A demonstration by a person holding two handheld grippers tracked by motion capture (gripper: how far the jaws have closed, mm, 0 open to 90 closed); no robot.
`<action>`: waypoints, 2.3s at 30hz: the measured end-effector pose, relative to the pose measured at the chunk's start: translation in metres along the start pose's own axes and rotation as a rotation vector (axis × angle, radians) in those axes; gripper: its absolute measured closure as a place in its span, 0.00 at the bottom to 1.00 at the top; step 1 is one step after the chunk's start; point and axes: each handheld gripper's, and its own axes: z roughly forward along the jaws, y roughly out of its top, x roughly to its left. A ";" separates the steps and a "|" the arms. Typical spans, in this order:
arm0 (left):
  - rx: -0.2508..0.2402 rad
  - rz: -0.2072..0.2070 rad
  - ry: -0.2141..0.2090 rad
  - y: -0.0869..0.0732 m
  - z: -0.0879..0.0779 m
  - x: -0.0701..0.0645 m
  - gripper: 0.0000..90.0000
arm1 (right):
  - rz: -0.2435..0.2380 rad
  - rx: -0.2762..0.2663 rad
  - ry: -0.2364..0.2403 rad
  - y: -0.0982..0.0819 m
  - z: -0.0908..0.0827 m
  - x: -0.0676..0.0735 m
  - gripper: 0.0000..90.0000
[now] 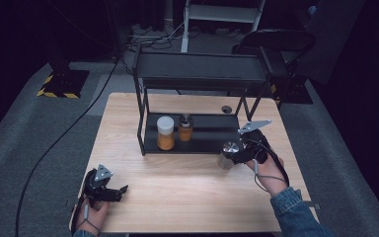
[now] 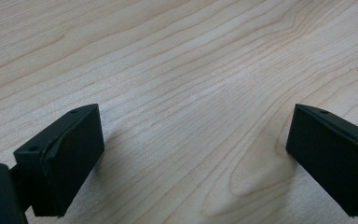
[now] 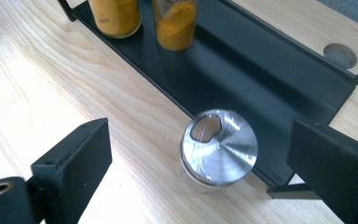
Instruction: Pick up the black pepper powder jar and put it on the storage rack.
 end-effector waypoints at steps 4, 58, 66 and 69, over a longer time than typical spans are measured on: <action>0.000 0.000 0.000 0.000 0.000 0.000 0.05 | 0.004 0.009 -0.001 -0.006 0.001 0.000 0.08; 0.000 0.002 0.000 0.000 0.000 0.000 0.05 | 0.075 0.133 -0.002 -0.012 0.082 -0.018 0.12; 0.000 0.002 0.000 0.000 0.000 0.000 0.05 | 0.067 0.161 0.003 -0.007 0.094 -0.018 0.16; 0.000 0.002 0.000 0.000 0.000 0.000 0.04 | 0.072 0.173 -0.002 -0.005 0.097 -0.017 0.18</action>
